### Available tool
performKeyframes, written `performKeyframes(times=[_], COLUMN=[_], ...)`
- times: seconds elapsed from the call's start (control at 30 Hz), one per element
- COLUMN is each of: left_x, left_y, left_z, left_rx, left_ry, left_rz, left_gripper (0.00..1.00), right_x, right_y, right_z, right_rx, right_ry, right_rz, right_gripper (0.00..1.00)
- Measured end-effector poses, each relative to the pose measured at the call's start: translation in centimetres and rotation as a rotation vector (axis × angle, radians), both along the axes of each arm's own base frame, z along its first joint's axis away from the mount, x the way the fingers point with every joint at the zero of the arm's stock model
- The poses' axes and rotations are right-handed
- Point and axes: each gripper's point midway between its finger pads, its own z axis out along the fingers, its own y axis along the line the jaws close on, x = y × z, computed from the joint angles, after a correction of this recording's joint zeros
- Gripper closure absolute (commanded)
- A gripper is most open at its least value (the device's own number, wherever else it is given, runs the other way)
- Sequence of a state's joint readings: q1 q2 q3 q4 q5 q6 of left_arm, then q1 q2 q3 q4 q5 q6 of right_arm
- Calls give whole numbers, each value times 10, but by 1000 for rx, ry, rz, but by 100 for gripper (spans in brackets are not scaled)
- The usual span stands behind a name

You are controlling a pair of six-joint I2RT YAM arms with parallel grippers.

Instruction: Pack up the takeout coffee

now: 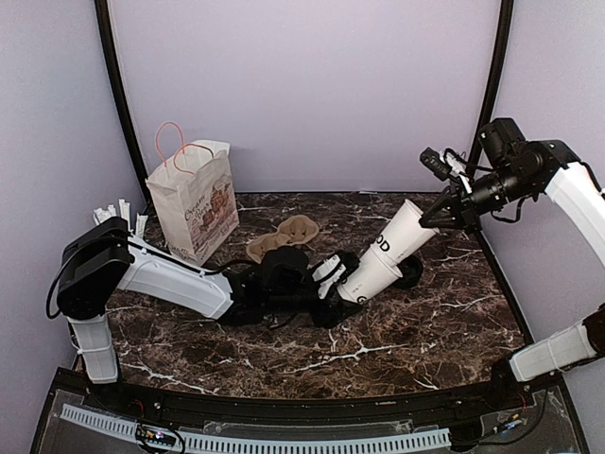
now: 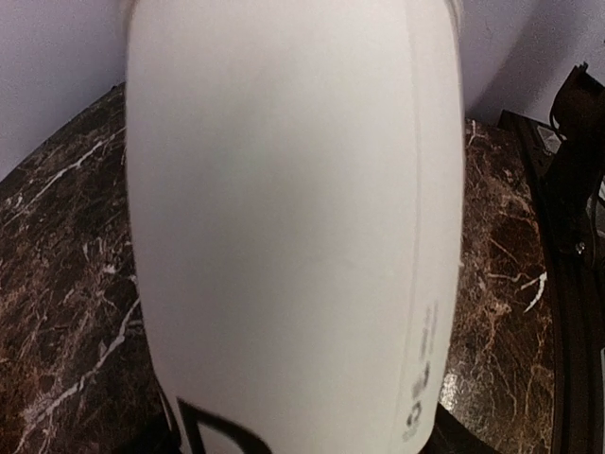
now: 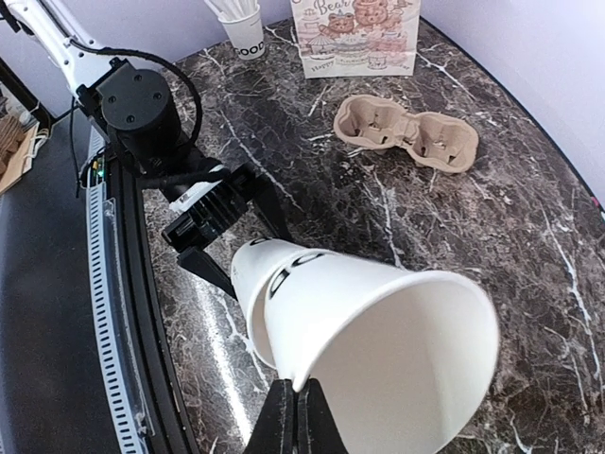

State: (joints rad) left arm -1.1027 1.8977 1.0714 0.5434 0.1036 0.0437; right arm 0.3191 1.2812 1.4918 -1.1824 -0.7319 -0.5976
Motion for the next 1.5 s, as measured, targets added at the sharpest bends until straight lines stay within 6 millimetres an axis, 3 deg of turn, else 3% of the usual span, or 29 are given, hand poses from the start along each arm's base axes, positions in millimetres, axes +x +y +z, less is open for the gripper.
performKeyframes(times=[0.13, 0.5, 0.6, 0.73, 0.8, 1.17, 1.37, 1.5], left_x=[-7, -12, -13, -15, -14, -5, -5, -3], left_y=[13, 26, 33, 48, 52, 48, 50, 53], left_z=[-28, -49, -57, -68, -67, -25, -14, -3], left_rx=[71, 112, 119, 134, 128, -7, -59, -92], left_ry=[37, 59, 73, 110, 119, 113, 133, 133], left_rz=[-3, 10, 26, 56, 70, 98, 102, 109], left_gripper=[38, 35, 34, 35, 34, 34, 35, 34], right_x=[10, 28, 31, 29, 25, 9, 5, -7], right_y=[-4, -16, -24, -42, -54, -83, -81, -58], right_z=[8, -2, -21, -62, -86, -140, -158, -165], right_rx=[-6, -86, -146, -278, -359, -520, -522, -510], right_ry=[-38, -69, -69, -21, 9, 71, 97, 87], right_rz=[-15, -77, -96, -120, -135, -168, -165, -95], right_gripper=[100, 100, 100, 100, 100, 100, 100, 100])
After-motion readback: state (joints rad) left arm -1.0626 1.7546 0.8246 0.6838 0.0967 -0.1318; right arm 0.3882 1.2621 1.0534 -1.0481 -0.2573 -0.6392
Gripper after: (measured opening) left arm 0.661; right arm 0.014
